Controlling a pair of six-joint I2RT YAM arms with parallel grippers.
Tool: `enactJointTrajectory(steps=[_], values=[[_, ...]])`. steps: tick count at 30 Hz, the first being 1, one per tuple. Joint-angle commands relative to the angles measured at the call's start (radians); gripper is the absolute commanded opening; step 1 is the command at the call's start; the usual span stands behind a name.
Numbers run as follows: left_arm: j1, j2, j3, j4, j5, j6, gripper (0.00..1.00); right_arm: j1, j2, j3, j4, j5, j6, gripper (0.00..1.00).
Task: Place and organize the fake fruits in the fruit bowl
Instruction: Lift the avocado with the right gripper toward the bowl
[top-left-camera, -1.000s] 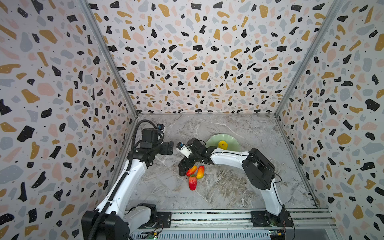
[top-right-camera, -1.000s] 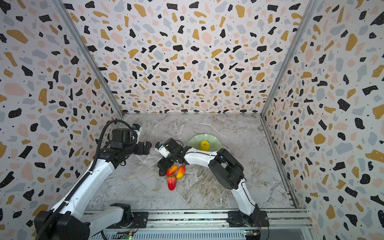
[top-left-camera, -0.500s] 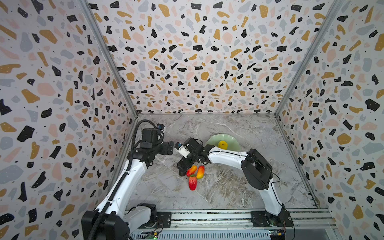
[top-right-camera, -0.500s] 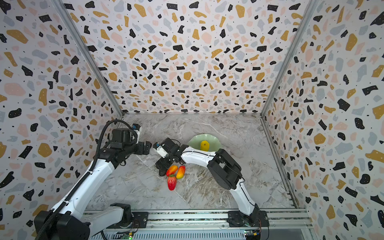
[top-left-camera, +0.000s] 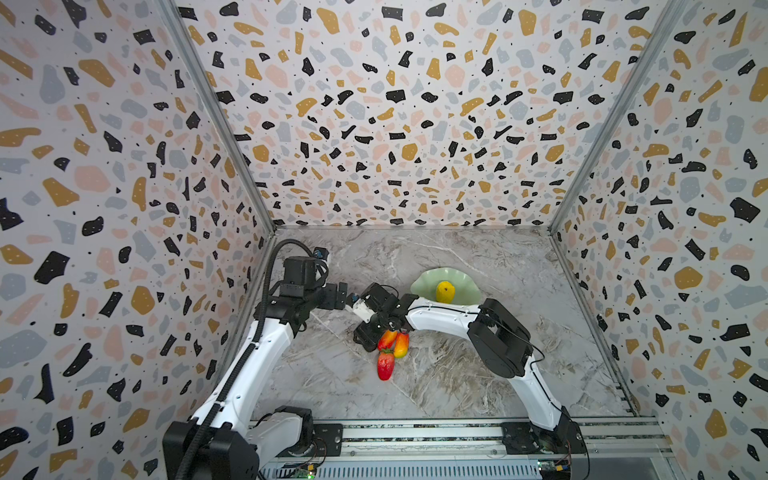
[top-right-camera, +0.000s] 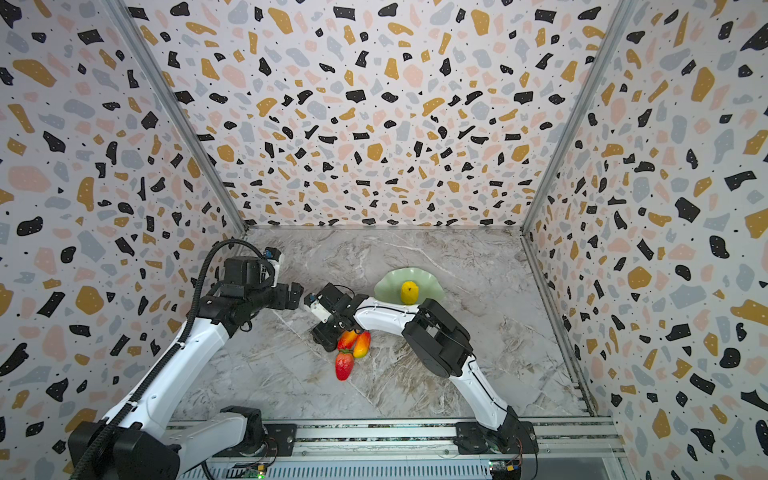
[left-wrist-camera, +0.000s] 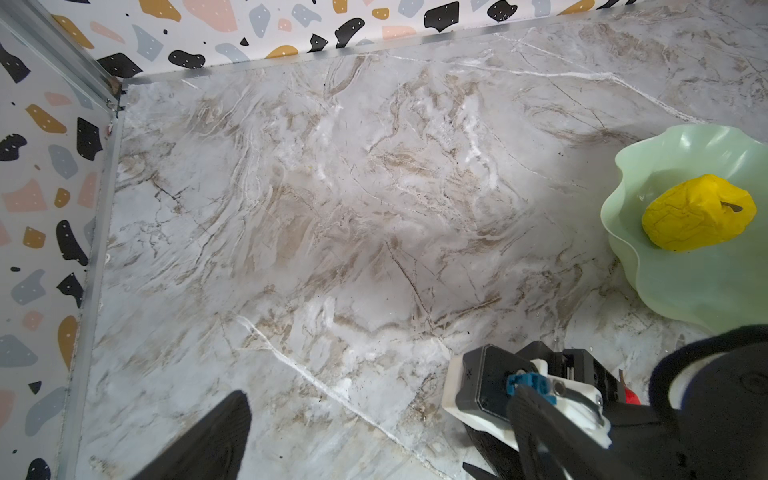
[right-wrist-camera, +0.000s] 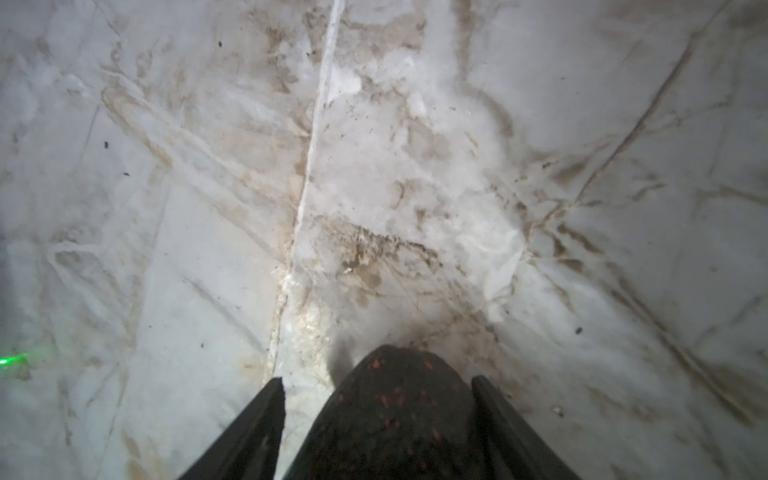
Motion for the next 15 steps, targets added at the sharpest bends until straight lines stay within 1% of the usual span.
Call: enactJointTrajectory(steps=[1, 5, 7, 8, 11, 15], values=[[0.006, -0.016, -0.011, 0.016, 0.002, 0.008, 1.00, 0.006, -0.021, 0.038, -0.010, -0.005, -0.005, 0.60], [0.006, -0.016, -0.013, 0.017, 0.003, 0.008, 0.99, 0.006, -0.051, 0.038, 0.017, -0.008, -0.016, 0.44], [0.006, -0.016, -0.012, 0.017, 0.003, 0.007, 1.00, 0.005, -0.071, 0.038, 0.029, -0.012, -0.025, 0.33], [0.006, -0.016, -0.013, 0.017, 0.003, 0.008, 1.00, 0.003, -0.082, 0.039, 0.034, -0.016, -0.026, 0.31], [0.006, -0.014, -0.013, 0.017, 0.002, 0.008, 1.00, -0.010, -0.122, 0.033, 0.058, -0.052, -0.028, 0.30], [0.006, -0.016, -0.013, 0.017, 0.002, 0.008, 1.00, -0.040, -0.189, 0.008, 0.079, -0.067, -0.029, 0.28]])
